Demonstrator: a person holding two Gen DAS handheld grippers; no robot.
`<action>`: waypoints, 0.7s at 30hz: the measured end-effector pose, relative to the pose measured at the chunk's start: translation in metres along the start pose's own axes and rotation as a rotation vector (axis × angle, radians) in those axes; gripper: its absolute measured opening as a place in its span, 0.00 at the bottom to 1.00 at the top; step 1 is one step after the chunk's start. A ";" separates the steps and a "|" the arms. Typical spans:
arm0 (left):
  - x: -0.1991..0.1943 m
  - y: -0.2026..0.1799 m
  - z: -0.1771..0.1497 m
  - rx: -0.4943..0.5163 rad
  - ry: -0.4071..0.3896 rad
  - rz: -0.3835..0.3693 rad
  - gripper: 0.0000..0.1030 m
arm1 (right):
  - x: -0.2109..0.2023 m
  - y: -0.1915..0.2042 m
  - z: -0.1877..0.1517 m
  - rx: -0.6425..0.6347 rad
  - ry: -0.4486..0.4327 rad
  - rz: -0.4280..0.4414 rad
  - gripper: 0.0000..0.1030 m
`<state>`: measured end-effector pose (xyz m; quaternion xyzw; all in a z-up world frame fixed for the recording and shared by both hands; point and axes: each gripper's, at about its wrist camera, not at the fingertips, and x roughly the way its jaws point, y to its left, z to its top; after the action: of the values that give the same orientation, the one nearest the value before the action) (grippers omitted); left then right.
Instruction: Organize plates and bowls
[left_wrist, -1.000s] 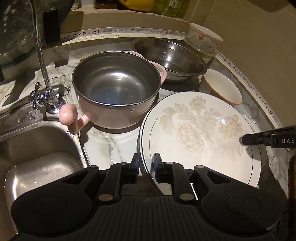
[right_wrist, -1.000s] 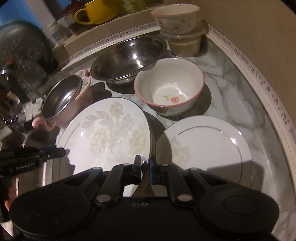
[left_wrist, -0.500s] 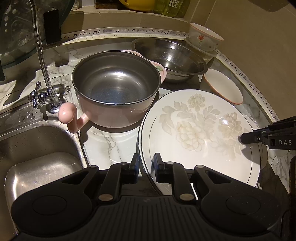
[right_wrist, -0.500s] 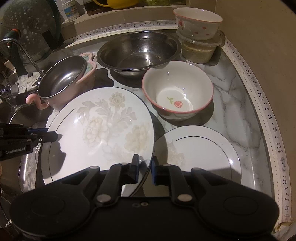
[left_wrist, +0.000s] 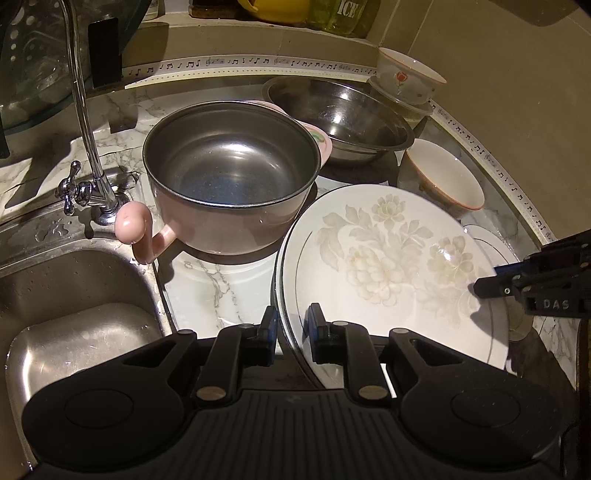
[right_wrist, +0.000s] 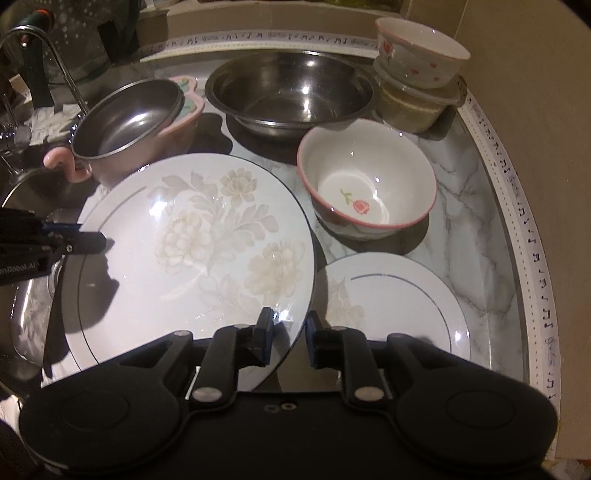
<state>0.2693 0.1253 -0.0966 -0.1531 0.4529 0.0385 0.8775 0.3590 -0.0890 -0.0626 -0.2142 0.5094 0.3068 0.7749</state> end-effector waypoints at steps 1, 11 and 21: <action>0.000 0.000 0.000 0.002 0.001 0.001 0.16 | 0.000 0.002 0.000 -0.014 -0.003 -0.005 0.18; 0.001 0.001 0.001 0.003 0.006 -0.002 0.16 | 0.000 0.000 -0.002 -0.011 -0.019 0.009 0.20; -0.016 -0.006 -0.002 0.042 -0.023 0.022 0.16 | -0.013 -0.016 -0.021 0.111 -0.068 0.052 0.25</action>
<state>0.2600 0.1207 -0.0837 -0.1292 0.4454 0.0405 0.8851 0.3525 -0.1174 -0.0588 -0.1470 0.5044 0.3050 0.7943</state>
